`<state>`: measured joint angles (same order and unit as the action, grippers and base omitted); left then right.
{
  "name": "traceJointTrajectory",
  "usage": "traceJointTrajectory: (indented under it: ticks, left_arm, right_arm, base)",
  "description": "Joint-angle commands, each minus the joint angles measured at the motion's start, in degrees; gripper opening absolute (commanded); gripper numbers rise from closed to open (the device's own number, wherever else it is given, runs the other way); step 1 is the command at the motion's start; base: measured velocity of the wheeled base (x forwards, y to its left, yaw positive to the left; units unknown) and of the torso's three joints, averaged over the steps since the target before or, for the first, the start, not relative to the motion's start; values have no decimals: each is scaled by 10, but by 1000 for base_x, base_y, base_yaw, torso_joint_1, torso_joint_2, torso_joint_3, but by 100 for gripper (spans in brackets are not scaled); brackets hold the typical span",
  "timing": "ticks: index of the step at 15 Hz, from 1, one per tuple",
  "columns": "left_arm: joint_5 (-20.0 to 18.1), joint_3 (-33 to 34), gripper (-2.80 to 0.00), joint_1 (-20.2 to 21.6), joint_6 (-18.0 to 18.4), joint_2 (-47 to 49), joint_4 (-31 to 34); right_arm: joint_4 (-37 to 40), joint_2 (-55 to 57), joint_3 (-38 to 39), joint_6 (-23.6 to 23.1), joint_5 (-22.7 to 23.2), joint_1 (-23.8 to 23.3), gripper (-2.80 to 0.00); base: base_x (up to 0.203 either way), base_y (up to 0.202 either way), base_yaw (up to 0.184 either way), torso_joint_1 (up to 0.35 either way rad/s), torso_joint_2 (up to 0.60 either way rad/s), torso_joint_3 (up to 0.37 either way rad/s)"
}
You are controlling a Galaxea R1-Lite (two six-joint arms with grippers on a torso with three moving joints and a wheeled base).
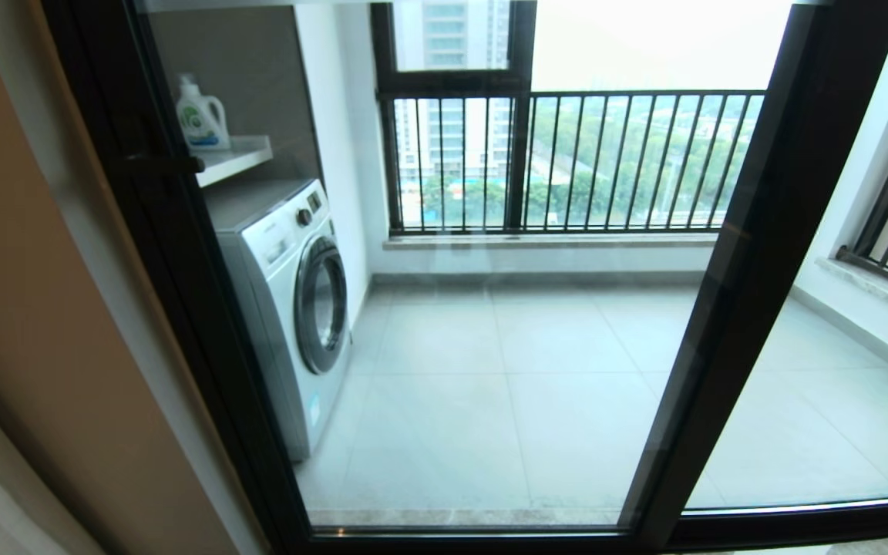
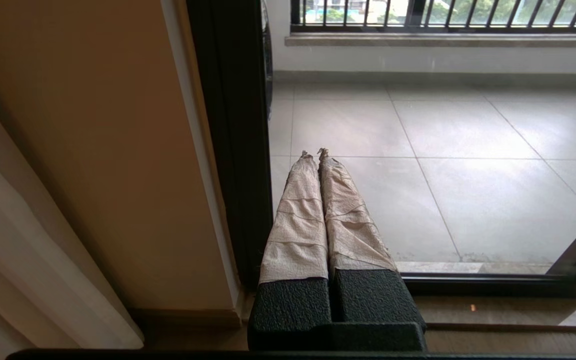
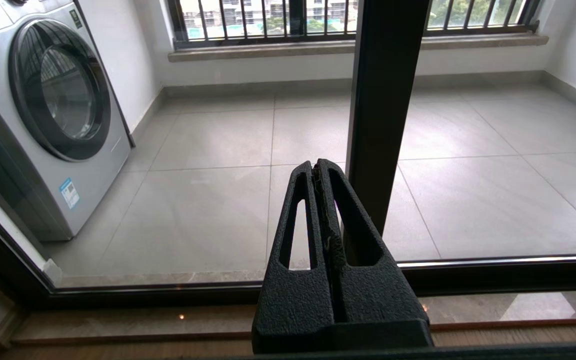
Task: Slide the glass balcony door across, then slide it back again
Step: Open the slid door
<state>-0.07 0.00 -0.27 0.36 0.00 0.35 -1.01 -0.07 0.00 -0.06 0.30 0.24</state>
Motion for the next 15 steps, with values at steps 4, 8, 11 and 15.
traceJointTrajectory:
  ticks: [4, 8, 11, 15]
  left_arm:
    - [0, 0, -280, 0, 0, 1, 0]
    - [0, 0, -280, 0, 0, 1, 0]
    - [0, 0, -280, 0, 0, 1, 0]
    - [-4, 0, -280, 0, 39, 1, 1]
  right_arm:
    - [0, 1, 4, 0, 0, 0, -280]
    - [0, 1, 4, 0, 0, 0, -280]
    - [0, 1, 4, 0, 0, 0, -280]
    - [0, 1, 4, 0, 0, 0, -280]
  base:
    - [0, 0, 0, 0, 0, 0]
    - [0, 0, 0, 0, 0, 0]
    - [0, 0, 0, 0, 0, 0]
    - [0, 0, 0, 0, 0, 0]
